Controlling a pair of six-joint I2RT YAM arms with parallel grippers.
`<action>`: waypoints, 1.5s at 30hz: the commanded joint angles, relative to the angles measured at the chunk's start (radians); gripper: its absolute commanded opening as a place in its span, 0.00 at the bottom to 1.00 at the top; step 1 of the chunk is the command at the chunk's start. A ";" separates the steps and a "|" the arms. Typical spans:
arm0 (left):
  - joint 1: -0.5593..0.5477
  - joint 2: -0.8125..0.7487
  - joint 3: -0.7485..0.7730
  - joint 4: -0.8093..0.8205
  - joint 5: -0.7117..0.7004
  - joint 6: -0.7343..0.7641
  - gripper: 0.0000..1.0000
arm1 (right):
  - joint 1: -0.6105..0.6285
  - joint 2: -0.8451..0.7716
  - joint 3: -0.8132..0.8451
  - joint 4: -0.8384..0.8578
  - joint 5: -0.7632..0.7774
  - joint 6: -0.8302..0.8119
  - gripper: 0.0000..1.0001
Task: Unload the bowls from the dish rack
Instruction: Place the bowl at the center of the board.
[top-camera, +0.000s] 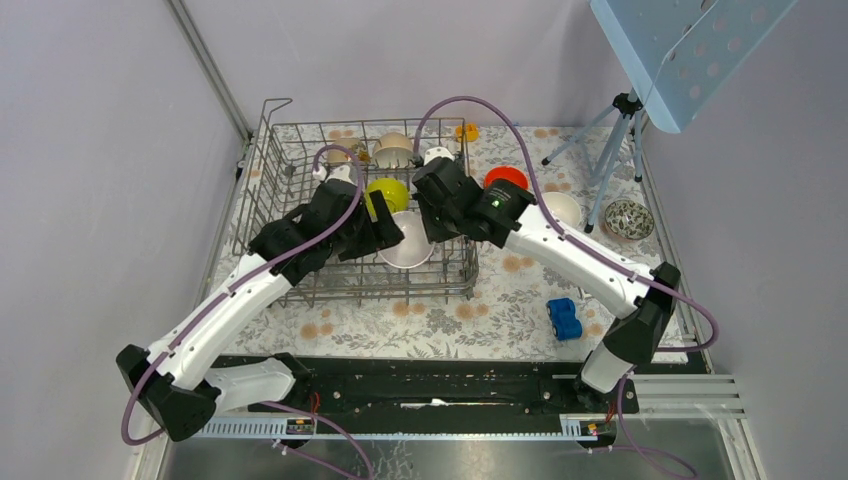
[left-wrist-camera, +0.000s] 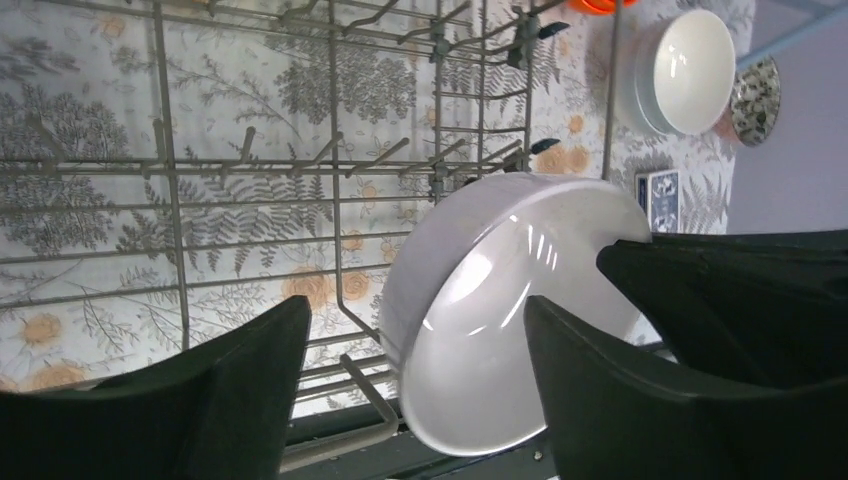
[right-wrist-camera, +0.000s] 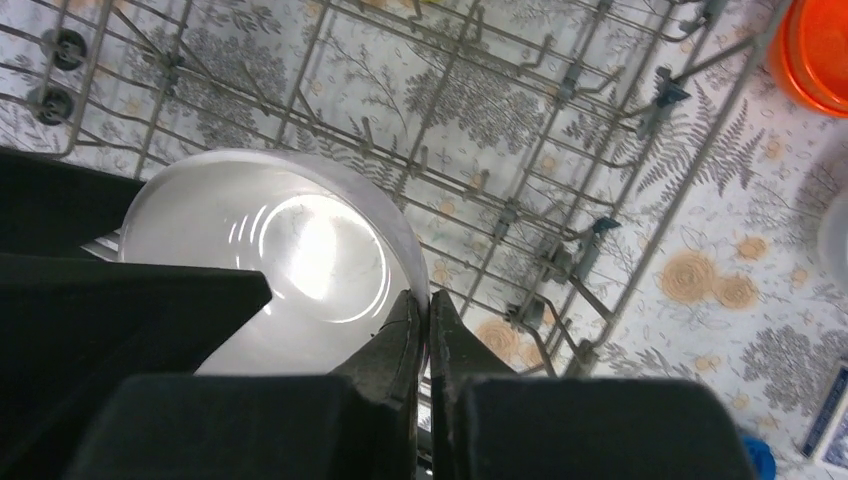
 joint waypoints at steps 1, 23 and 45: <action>0.002 -0.050 0.018 0.081 0.073 0.008 0.91 | 0.000 -0.127 -0.027 -0.040 0.041 -0.015 0.00; 0.002 -0.480 -0.317 0.359 0.033 0.146 0.99 | -0.154 -0.750 -0.687 -0.100 0.375 0.257 0.00; 0.001 -0.722 -0.484 0.317 -0.001 0.083 0.99 | -1.102 -0.915 -0.950 0.114 0.080 0.509 0.00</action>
